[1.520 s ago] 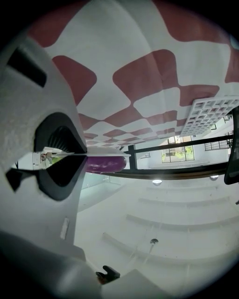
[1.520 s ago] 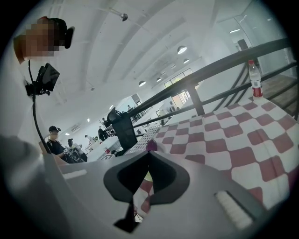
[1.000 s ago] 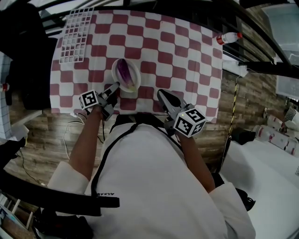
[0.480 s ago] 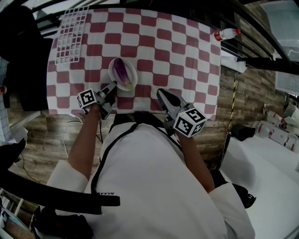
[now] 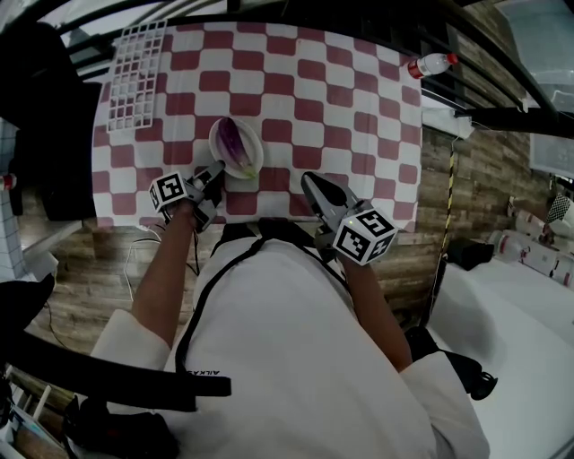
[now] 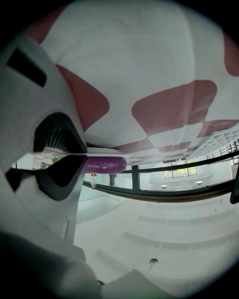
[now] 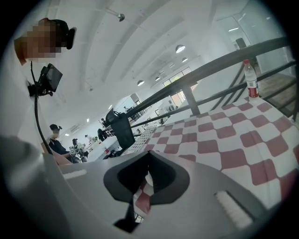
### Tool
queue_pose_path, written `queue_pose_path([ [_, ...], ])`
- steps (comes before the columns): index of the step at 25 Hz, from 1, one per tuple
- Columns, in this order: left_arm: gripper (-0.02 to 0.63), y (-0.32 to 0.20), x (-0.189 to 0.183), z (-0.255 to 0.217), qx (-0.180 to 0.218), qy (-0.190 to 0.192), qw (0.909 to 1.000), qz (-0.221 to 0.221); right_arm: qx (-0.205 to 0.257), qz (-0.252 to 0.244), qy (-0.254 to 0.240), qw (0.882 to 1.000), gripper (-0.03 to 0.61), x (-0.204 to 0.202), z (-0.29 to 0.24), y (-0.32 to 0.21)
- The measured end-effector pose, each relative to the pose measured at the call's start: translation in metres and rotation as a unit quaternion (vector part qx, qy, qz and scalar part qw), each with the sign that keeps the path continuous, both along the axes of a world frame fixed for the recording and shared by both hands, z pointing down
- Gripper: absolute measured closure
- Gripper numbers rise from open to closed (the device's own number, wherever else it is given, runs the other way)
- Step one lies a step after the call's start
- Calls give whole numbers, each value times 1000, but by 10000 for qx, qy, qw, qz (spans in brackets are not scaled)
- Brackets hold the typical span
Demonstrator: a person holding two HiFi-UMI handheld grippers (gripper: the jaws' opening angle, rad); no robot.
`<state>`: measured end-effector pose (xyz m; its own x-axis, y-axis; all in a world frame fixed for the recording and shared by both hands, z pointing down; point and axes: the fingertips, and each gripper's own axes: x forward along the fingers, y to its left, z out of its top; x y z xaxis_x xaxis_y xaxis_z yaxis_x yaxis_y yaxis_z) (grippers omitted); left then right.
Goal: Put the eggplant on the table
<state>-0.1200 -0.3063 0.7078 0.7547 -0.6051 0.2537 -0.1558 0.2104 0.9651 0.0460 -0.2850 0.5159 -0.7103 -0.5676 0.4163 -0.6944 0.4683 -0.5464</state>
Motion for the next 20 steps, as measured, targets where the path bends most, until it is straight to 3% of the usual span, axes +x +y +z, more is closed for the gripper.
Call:
queue_pose_path([
  [20, 588, 2, 3, 16, -769, -860, 9931, 189, 137, 250, -243, 9993, 571, 13, -6, 1],
])
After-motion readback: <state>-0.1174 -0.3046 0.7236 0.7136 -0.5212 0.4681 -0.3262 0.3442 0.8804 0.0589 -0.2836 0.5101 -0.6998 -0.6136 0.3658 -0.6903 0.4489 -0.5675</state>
